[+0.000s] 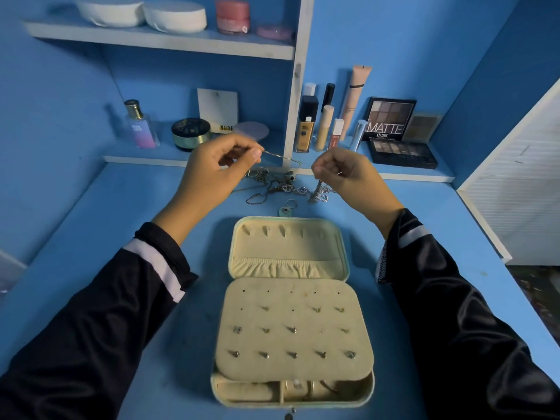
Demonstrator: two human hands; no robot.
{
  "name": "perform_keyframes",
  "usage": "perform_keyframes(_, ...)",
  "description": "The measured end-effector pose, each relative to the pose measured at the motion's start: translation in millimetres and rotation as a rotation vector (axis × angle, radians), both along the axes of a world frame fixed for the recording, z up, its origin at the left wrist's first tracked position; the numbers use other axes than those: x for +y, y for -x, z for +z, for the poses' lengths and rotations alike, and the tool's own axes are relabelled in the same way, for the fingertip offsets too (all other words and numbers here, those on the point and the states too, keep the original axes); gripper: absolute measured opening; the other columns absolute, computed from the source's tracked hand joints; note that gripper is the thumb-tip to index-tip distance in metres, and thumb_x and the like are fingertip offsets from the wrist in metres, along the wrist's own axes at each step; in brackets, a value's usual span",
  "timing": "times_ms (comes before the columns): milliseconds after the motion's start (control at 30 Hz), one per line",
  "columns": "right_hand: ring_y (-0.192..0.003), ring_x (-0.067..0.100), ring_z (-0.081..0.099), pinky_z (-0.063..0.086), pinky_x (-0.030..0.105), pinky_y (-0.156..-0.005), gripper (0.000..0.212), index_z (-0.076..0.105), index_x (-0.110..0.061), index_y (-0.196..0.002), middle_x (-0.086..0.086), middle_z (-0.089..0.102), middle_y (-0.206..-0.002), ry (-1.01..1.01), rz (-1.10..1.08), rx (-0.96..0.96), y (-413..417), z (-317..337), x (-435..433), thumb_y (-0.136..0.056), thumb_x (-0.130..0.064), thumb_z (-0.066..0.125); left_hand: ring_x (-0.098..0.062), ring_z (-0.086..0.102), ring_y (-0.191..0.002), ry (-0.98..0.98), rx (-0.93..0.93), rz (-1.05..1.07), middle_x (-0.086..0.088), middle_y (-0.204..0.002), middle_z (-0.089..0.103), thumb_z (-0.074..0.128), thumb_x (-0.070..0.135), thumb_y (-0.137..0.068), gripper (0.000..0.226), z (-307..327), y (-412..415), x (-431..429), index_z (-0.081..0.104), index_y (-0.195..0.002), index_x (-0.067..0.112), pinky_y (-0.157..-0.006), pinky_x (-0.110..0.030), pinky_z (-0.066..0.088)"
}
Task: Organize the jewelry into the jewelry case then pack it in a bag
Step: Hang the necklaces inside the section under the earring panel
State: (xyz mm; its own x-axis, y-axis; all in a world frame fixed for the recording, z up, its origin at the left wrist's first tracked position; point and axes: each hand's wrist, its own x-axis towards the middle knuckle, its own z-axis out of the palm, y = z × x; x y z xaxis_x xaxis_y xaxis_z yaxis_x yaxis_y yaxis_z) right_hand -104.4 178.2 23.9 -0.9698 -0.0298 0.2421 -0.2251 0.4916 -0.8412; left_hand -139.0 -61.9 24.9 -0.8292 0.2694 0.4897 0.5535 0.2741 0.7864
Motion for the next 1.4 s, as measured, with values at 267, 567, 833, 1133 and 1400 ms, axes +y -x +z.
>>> perform_keyframes(267, -0.080, 0.019, 0.052, 0.044, 0.024, -0.072, 0.005, 0.064, -0.005, -0.093, 0.013, 0.060, -0.086, 0.225, 0.045, 0.107, -25, 34, -14, -0.093, -0.009, 0.063, -0.006, 0.066, -0.085, -0.025, -0.043, -0.019, 0.008, -0.088, 0.072, 0.063, 0.017, -0.096, 0.011, 1, -26, -13, 0.069, -0.094, 0.026, -0.080, -0.018, 0.049)
perform_keyframes(567, -0.071, 0.009, 0.058, 0.044, 0.019, -0.063, 0.002, 0.066, -0.011, -0.088, 0.001, 0.065, -0.078, 0.333, 0.083, 0.181, -53, 63, -30, -0.090, -0.009, 0.065, -0.022, 0.068, -0.091, -0.016, -0.102, -0.047, 0.003, -0.090, 0.074, 0.065, 0.017, -0.094, 0.010, 7, -52, -15, 0.070, -0.093, 0.025, -0.086, -0.039, 0.052)
perform_keyframes(833, -0.074, 0.013, 0.060, 0.045, 0.025, -0.063, 0.004, 0.066, -0.005, -0.092, 0.006, 0.067, -0.081, 0.334, 0.138, 0.169, -78, 65, -42, -0.090, -0.008, 0.065, -0.016, 0.069, -0.090, 0.048, -0.123, -0.094, 0.004, -0.092, 0.075, 0.065, 0.018, -0.094, 0.009, 13, -78, -10, 0.072, -0.098, 0.022, -0.089, -0.046, 0.053)
perform_keyframes(1133, -0.066, 0.011, 0.057, 0.045, 0.025, -0.059, 0.012, 0.066, 0.005, -0.095, 0.006, 0.065, -0.078, 0.289, 0.179, 0.167, -106, 63, -46, -0.088, -0.005, 0.066, -0.014, 0.070, -0.098, -0.110, -0.167, -0.247, 0.004, -0.098, 0.075, 0.066, 0.032, -0.087, 0.019, 31, -113, 9, 0.069, -0.102, 0.021, -0.092, -0.030, 0.055)
perform_keyframes(1400, -0.067, 0.012, 0.057, 0.045, 0.024, -0.058, 0.014, 0.066, 0.007, -0.095, 0.005, 0.065, -0.076, 0.288, 0.167, 0.171, -120, 62, -38, -0.088, -0.006, 0.067, -0.008, 0.071, -0.082, -0.124, -0.239, -0.300, 0.006, -0.083, 0.076, 0.068, 0.013, -0.090, 0.009, 24, -127, 17, 0.068, -0.098, 0.015, -0.072, -0.016, 0.050)
